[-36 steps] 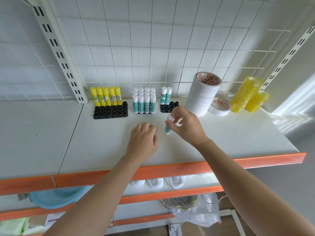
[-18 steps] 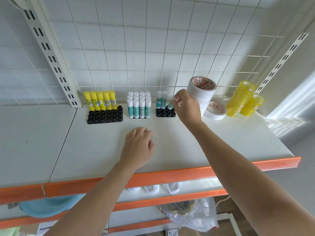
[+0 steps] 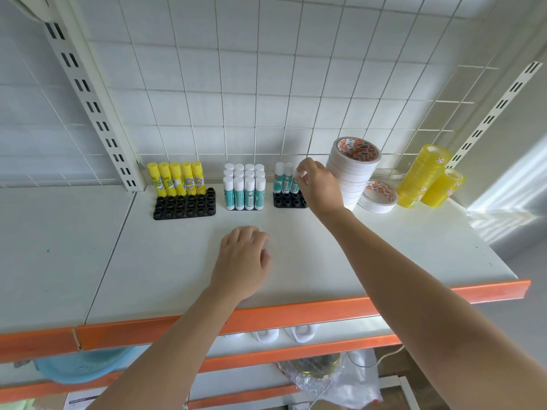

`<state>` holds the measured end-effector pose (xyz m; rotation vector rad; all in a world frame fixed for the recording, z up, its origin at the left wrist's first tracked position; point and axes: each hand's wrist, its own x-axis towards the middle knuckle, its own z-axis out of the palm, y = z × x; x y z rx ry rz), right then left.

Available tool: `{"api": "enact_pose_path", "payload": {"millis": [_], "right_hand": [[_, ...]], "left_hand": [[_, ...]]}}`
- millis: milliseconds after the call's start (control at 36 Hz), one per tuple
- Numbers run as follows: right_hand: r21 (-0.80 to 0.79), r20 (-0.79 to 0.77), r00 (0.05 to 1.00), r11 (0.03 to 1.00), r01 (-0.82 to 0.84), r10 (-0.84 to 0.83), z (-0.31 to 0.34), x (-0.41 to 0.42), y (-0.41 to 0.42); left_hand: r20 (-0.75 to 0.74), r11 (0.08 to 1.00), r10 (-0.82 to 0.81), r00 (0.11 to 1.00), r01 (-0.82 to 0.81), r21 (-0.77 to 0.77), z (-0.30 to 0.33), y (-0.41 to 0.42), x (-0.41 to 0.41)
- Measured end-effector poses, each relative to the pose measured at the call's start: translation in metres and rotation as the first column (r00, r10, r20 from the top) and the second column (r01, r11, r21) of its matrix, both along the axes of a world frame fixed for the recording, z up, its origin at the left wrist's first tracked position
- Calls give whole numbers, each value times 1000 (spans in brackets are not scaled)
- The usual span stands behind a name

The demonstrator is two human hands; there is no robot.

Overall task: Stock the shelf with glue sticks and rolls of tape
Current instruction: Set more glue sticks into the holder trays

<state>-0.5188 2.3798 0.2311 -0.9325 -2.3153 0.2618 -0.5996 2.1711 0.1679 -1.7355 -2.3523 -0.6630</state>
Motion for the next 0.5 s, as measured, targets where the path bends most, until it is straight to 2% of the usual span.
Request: {"api": "enact_pose_path", "payload": {"millis": [194,500], "right_hand": [[123,44,999,992,25,-30,1,-4,-6],[93,253,953,985,144,-164,5,-8,-12]], "left_hand": [[5,1000,-3,1000,3,1,0,0,1],[-10,1000,2,1000,-2,-7,-1,1,1]]}}
